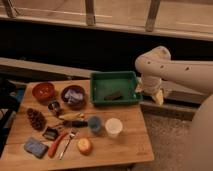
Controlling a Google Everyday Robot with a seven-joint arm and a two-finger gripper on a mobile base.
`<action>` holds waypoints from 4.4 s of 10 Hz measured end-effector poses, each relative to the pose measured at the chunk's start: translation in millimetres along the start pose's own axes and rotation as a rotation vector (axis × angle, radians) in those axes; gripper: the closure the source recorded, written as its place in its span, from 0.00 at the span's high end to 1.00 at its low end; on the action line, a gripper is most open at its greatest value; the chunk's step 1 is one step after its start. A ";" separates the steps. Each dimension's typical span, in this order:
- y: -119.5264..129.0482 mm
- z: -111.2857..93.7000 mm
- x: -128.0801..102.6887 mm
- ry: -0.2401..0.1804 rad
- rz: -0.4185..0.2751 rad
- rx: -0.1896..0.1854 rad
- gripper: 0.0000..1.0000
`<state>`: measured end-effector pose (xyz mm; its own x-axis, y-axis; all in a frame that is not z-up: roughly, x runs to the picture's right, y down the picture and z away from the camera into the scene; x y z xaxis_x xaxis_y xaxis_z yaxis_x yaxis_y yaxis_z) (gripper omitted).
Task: Place banana in table surface
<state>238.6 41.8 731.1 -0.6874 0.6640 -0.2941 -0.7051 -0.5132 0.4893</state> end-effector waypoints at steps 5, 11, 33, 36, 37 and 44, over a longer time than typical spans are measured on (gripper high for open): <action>16.3 -4.2 4.3 -0.018 -0.036 -0.023 0.80; 70.4 -21.1 36.2 -0.013 -0.200 -0.101 0.80; 266.6 -23.3 178.2 0.187 -0.705 -0.378 0.80; 266.2 -18.9 180.7 0.202 -0.715 -0.381 0.80; 268.6 -15.0 191.0 0.217 -0.732 -0.386 0.80; 309.9 5.8 283.7 0.343 -0.941 -0.435 0.80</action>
<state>-173.9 74.3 804.1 0.1950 0.7393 -0.6445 -0.9286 -0.0723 -0.3639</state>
